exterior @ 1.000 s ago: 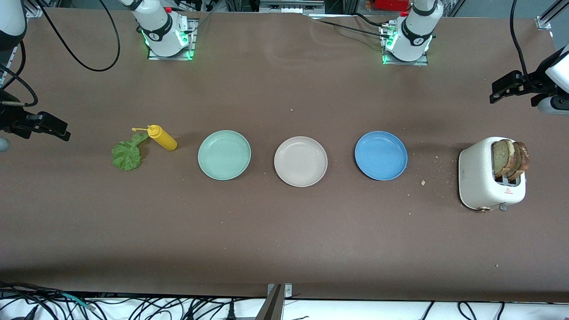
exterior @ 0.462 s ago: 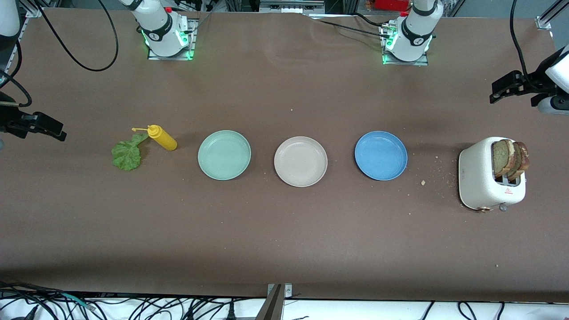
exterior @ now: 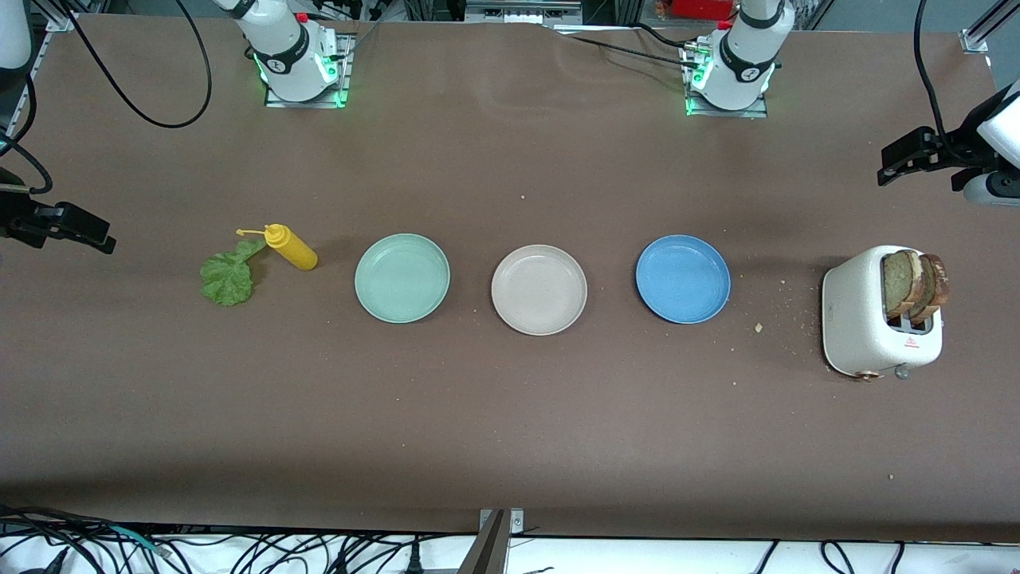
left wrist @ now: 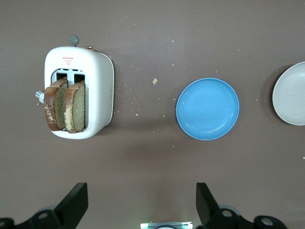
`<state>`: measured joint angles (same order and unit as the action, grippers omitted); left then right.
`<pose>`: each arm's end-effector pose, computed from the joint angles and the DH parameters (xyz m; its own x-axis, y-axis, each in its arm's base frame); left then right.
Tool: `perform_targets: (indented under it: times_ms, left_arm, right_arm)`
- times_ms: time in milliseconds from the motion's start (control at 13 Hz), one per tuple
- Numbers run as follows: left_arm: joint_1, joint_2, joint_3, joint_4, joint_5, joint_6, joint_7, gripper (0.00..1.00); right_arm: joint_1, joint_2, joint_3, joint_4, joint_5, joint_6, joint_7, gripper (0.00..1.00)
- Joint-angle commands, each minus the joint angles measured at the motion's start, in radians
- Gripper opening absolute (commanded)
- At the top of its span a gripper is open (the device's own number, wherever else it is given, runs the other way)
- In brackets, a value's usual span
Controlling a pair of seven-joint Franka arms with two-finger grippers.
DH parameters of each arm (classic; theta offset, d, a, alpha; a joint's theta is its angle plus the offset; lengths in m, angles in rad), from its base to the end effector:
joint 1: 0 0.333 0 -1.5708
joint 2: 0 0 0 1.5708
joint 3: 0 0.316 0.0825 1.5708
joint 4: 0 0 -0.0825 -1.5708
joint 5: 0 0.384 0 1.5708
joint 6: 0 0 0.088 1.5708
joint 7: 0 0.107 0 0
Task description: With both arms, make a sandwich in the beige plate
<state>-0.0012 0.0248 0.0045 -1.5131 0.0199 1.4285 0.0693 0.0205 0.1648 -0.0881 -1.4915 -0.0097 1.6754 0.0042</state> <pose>0.5472 0.0041 0.6260 0.9919 -0.0631 -0.1103 -0.0649 -0.9978 -0.0124 0.6116 -0.0381 0.5757 0.9974 -0.0692 0.0198 -0.0697 -0.9973 0.0240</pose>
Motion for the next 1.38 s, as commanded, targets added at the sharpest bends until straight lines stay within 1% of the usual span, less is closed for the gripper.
perform_targets:
  times_ms: [0, 1308]
  left_arm:
    - [0.000, -0.017, -0.005, -0.016, 0.011, 0.003, -0.008, 1.00]
    - [0.000, -0.017, -0.005, -0.016, 0.011, 0.003, -0.008, 1.00]
  right_arm:
    - [-0.004, 0.007, -0.001, 0.002, 0.008, -0.011, 0.005, 1.00]
    - [-0.001, 0.007, 0.004, -0.006, 0.016, -0.031, -0.001, 1.00]
